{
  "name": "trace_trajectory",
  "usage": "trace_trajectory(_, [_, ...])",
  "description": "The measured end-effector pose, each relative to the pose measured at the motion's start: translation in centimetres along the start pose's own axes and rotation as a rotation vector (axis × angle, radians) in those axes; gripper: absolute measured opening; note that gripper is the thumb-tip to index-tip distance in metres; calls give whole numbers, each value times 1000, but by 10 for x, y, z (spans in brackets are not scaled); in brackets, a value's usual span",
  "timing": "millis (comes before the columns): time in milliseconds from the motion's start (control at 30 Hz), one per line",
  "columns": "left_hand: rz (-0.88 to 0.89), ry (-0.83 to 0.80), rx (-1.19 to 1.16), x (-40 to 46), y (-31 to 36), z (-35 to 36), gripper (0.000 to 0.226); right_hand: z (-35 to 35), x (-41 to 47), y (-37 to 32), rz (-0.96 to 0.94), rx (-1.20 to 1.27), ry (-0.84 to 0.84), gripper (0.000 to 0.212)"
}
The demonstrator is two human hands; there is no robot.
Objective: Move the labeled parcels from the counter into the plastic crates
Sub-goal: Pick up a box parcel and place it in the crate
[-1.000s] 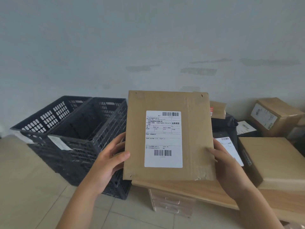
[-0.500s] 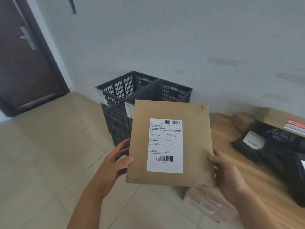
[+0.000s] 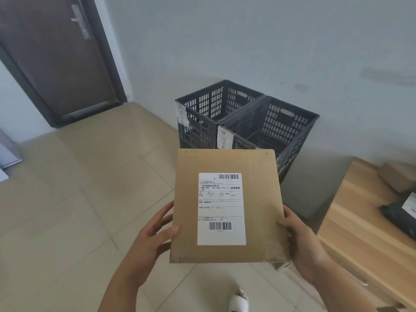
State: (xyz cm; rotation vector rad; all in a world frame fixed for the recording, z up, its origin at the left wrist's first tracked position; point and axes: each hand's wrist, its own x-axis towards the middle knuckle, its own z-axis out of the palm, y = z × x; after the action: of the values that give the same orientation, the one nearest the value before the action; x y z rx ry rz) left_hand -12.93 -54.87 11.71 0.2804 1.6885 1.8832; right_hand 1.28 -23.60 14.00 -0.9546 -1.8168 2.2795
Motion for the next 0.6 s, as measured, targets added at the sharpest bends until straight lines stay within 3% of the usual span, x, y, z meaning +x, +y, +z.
trace_trajectory(167, [-3, 65, -2, 39, 11, -34, 72, 35, 65, -12, 25, -20, -65, 56])
trace_trajectory(600, [3, 116, 89, 213, 118, -120, 82, 125, 259, -103, 5, 103, -169, 42])
